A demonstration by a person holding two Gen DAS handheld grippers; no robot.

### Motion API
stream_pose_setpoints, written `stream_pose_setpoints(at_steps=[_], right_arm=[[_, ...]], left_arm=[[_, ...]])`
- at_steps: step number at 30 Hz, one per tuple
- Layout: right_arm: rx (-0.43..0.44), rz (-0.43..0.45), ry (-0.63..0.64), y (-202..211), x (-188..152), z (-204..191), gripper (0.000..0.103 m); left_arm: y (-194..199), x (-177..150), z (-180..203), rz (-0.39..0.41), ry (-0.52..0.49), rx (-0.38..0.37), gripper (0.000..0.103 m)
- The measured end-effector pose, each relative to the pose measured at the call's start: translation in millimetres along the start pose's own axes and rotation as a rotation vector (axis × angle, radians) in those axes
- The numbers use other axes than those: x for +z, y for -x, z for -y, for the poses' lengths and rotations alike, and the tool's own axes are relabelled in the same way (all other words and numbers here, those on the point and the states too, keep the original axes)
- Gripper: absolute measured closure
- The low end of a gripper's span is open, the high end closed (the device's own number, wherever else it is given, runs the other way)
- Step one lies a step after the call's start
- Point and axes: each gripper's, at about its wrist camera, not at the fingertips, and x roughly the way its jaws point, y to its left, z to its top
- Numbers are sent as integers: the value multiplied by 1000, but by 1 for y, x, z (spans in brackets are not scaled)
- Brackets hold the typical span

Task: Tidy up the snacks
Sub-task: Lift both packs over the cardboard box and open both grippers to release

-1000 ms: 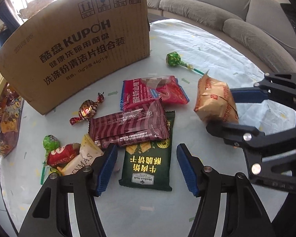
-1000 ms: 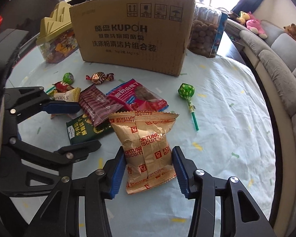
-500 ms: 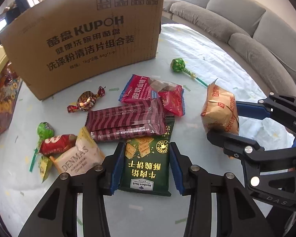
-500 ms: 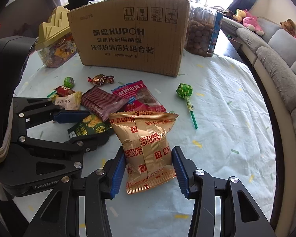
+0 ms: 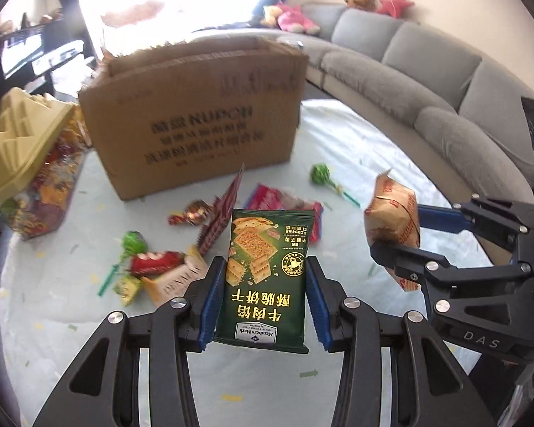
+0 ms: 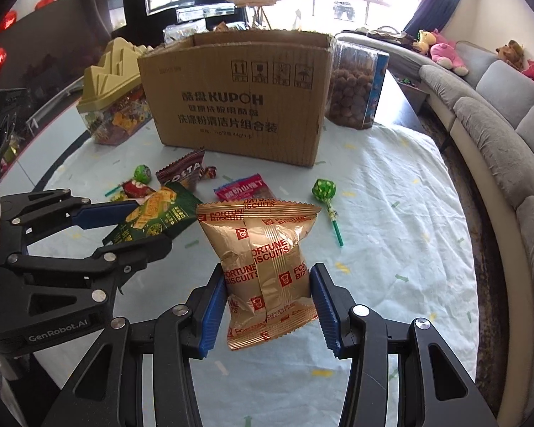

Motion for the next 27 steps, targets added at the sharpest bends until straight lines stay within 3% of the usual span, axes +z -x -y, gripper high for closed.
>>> stream_pose_setpoints(at_steps=[18, 27], right_arm=[[15, 155, 9, 39, 45, -20, 55], [28, 228, 10, 51, 77, -24, 55]], left_arm=[[55, 35, -29, 161, 67, 51, 59], [80, 66, -43, 237, 64, 115, 59]])
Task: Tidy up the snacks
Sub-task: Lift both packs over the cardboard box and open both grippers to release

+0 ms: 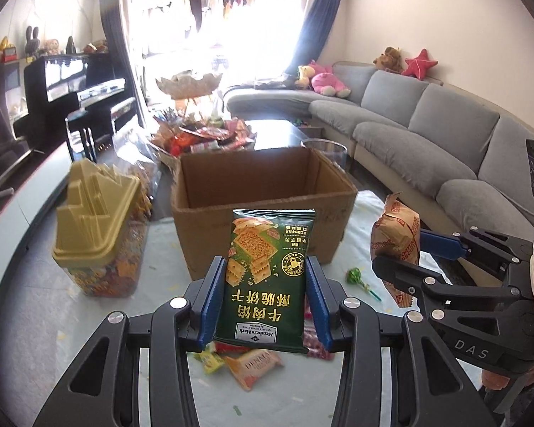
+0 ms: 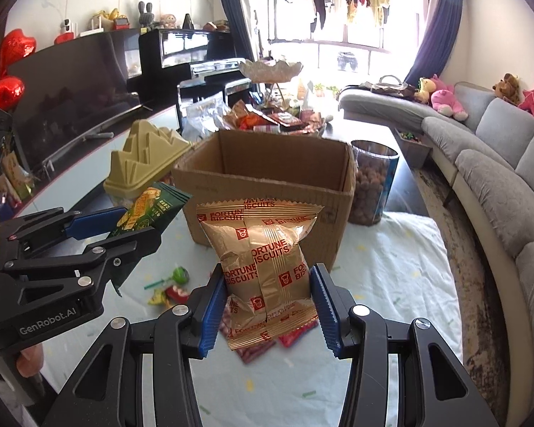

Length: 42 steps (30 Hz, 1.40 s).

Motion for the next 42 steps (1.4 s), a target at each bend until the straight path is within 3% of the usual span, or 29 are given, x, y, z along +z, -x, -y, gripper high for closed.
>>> stream_pose_setpoints(at_steps=[8, 20, 42], right_arm=[[13, 46, 2, -4, 37, -3, 55], [-12, 50, 13, -28, 83, 3, 55], [-60, -28, 41, -102, 110, 17, 55]], left_arm=[[0, 32, -16, 30, -1, 32, 59], [-26, 65, -33, 2, 8, 67, 59], [-112, 92, -52, -101, 10, 100, 59]])
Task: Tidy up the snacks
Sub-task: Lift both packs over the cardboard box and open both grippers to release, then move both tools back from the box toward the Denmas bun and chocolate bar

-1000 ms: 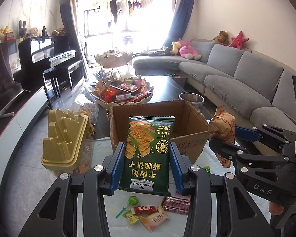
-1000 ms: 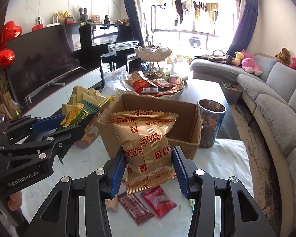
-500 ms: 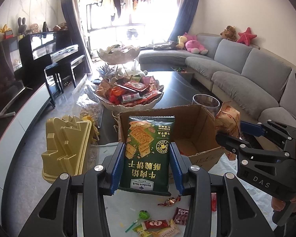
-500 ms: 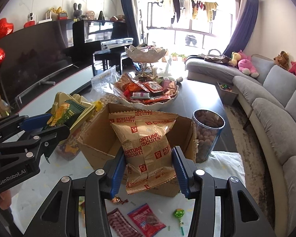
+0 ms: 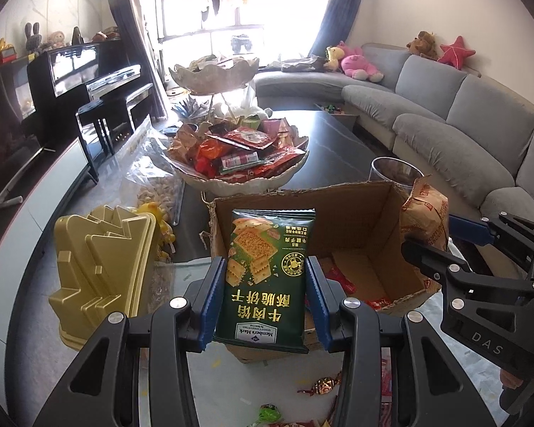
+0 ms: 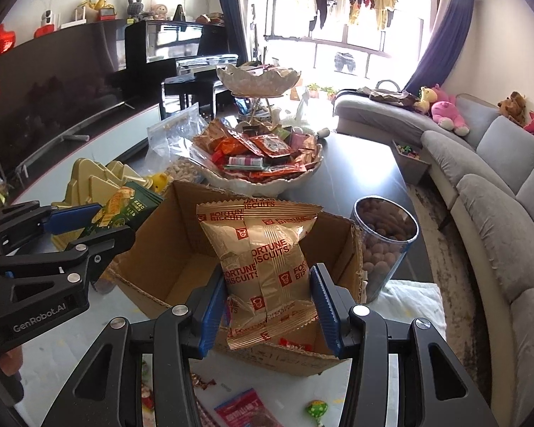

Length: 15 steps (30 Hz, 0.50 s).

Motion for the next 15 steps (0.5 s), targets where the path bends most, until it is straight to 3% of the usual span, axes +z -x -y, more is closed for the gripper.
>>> stream_pose_setpoints(at_steps=[2, 4, 5, 7, 15], right_arm=[[1, -8, -6, -6, 1, 3, 55], [-5, -9, -10, -11, 2, 5, 54], [-22, -2, -9, -13, 3, 5, 53], [-70, 4, -8, -15, 3, 6, 36], [-45, -3, -23, 2, -18, 6, 35]], left_arm=[[-4, 2, 2, 4, -3, 11, 58], [-4, 4, 3, 14, -6, 41, 39], [-2, 4, 3, 27, -8, 52, 35], [5, 1, 2, 45, -13, 68, 32], [32, -24, 6, 41, -31, 85, 19]])
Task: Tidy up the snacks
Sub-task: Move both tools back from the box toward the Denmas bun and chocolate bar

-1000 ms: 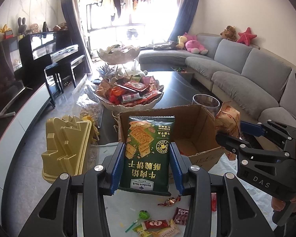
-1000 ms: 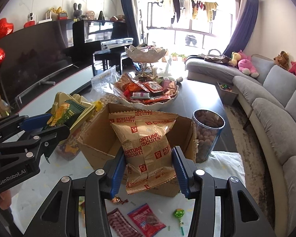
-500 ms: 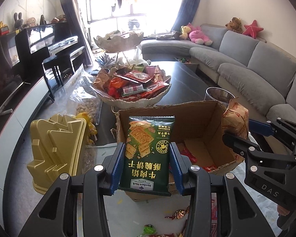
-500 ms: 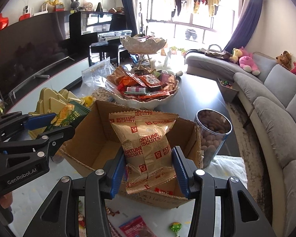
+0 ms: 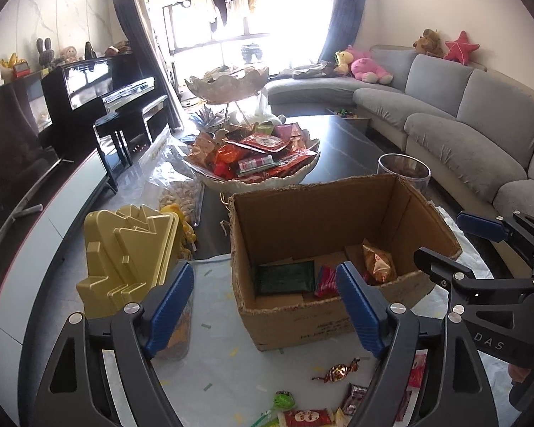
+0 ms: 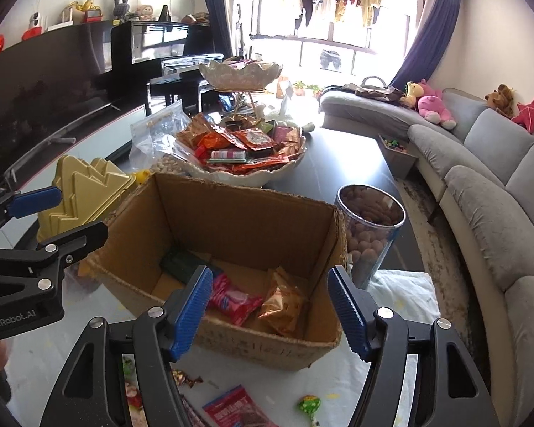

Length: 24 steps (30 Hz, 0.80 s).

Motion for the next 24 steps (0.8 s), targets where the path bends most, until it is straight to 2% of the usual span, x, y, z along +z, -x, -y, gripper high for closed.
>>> stream_pose_setpoints(at_steps=[12, 24], right_arm=[[79, -6, 75, 43, -45, -27, 35], [134, -39, 125, 62, -81, -47, 35]], left_arm=[[57, -39, 13, 57, -65, 6, 14], [76, -88, 19, 31, -74, 8, 11]])
